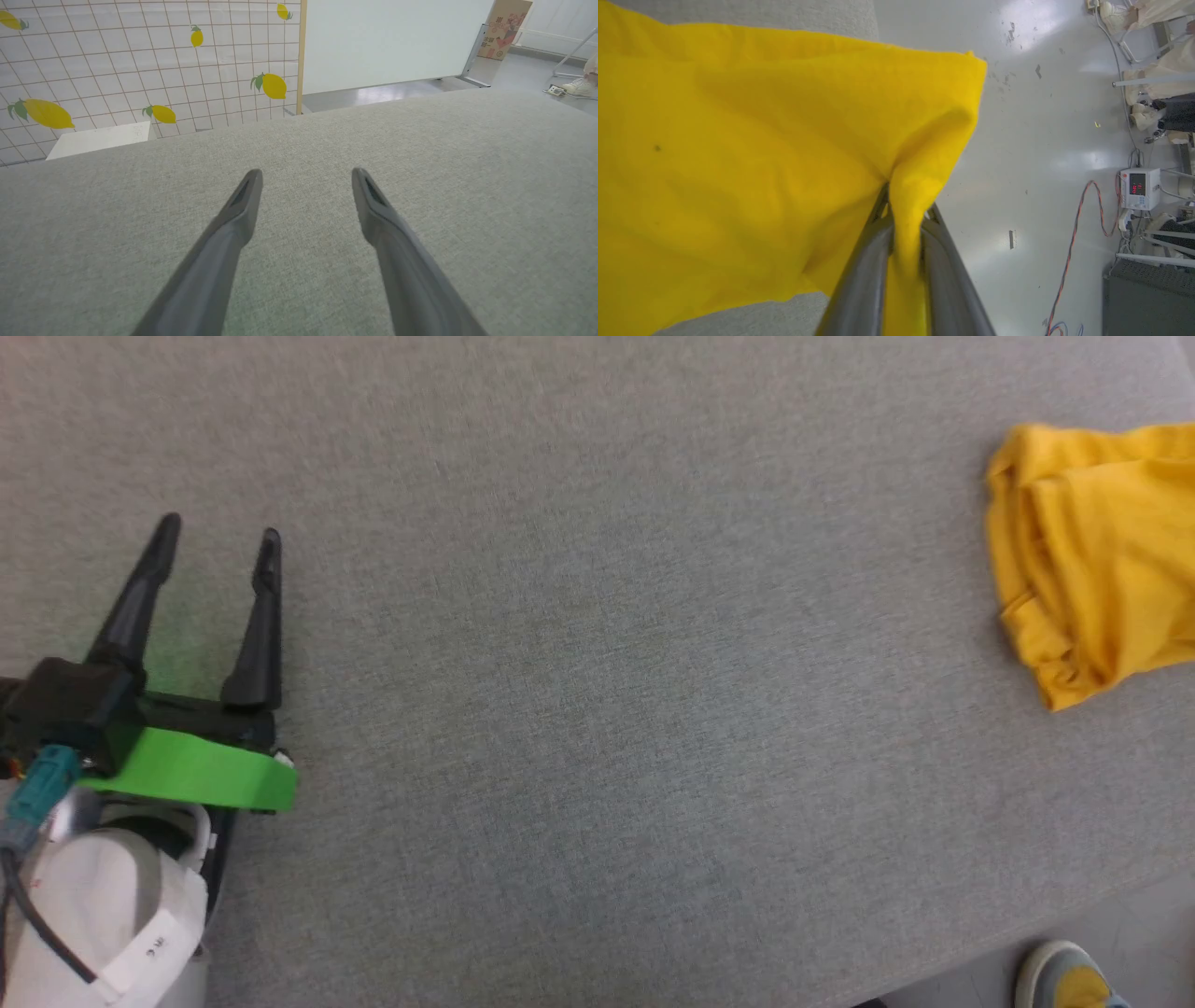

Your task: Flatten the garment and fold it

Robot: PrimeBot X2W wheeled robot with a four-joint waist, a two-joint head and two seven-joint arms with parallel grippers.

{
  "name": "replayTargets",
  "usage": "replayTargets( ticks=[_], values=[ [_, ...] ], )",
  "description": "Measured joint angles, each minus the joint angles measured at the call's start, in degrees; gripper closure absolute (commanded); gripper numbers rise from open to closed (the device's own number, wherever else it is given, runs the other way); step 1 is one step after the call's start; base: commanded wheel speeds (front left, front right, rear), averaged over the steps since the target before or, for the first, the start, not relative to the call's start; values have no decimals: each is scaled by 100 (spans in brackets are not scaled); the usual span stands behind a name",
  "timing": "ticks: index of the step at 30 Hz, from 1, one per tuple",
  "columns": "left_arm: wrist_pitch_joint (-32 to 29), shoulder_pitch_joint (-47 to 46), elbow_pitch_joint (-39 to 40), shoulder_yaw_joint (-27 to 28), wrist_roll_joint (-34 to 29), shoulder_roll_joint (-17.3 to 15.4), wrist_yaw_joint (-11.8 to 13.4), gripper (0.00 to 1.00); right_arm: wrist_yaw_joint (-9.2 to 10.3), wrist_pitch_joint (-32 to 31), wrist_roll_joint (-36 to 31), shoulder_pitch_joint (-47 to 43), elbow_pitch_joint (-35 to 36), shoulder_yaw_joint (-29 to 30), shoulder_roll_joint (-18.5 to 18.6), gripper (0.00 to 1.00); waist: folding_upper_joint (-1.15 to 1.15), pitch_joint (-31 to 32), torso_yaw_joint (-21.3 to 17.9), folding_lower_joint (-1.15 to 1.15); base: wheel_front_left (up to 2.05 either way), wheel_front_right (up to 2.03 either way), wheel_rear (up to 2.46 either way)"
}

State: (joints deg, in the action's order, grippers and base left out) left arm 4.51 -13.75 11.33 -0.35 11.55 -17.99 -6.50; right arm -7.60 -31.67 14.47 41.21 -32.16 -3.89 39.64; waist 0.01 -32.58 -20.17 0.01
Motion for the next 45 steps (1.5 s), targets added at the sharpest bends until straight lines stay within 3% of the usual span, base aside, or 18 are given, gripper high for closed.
replayTargets(
  ticks=[2,4,9,14,24,27,32,39,43,45],
  values=[
    [-87,0,123,40,-1,-52,8,0,0,193,-172,101,-283,361,-137,97,0,-151,-9,0,0,0,0],
    [-145,3,236,86,-1,-96,36,0,-1,448,-489,179,-474,511,-229,0,0,-288,-14,0,0,0,0],
    [-189,87,400,279,3,-167,155,0,0,1065,-894,499,-860,933,-436,0,0,-378,-31,0,0,0,0],
    [-29,236,253,347,65,-135,212,0,0,1772,-616,759,-705,932,-481,0,0,-138,-42,0,0,0,0],
    [531,458,-421,337,305,280,330,0,1,3154,799,932,921,-285,-971,0,0,774,91,-1,0,0,0],
    [653,474,-598,345,417,388,381,0,1,3606,943,784,1358,-472,-1277,0,0,1078,204,-1,0,0,0],
    [810,510,-798,416,482,584,549,0,3,4333,890,237,1864,-370,-2214,0,0,1549,506,-1,0,0,0],
    [926,554,-1010,492,522,827,755,0,2,4615,283,-913,2427,56,-3509,0,-1,1994,1116,-1,0,0,0],
    [972,556,-1139,460,554,981,762,0,3,4640,87,-1525,2787,482,-3660,0,0,2230,1440,-2,0,0,0],
    [978,561,-1226,432,556,1033,757,0,3,4640,290,-1820,2806,549,-3660,0,-1,2349,1571,-2,0,0,0]
  ],
)
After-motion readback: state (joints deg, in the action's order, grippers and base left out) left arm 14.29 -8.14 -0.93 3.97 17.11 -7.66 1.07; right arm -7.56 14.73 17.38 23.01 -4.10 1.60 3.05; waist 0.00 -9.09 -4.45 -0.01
